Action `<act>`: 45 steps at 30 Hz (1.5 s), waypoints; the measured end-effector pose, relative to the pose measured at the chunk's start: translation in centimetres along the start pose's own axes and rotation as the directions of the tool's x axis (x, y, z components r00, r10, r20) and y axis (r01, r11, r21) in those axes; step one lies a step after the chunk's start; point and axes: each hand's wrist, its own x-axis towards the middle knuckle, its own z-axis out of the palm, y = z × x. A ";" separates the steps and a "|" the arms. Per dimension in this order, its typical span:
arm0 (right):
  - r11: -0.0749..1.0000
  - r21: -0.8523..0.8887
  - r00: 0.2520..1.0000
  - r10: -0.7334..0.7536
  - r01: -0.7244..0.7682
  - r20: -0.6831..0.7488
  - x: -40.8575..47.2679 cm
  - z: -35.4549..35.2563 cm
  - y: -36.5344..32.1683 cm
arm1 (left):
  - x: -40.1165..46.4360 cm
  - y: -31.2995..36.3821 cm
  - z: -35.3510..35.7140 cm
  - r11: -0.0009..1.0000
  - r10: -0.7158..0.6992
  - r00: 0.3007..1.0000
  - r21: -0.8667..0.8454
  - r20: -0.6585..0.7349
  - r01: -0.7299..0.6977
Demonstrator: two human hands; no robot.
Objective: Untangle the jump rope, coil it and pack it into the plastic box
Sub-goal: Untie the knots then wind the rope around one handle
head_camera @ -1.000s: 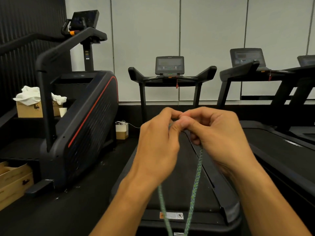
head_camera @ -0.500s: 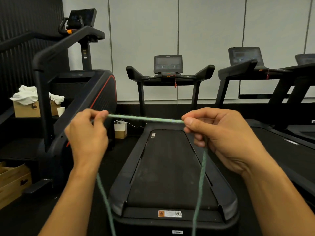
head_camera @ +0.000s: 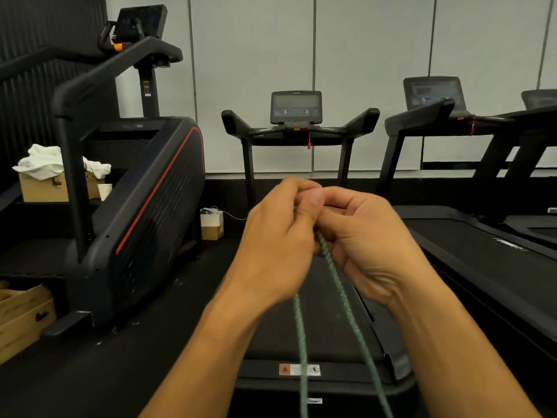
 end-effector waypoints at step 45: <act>0.998 0.051 0.999 0.034 -0.033 -0.023 -0.3 -2.8 -2.2 | 1.4 -6.2 -5.2 0.905 -0.304 0.808 0.113 -0.505 0.411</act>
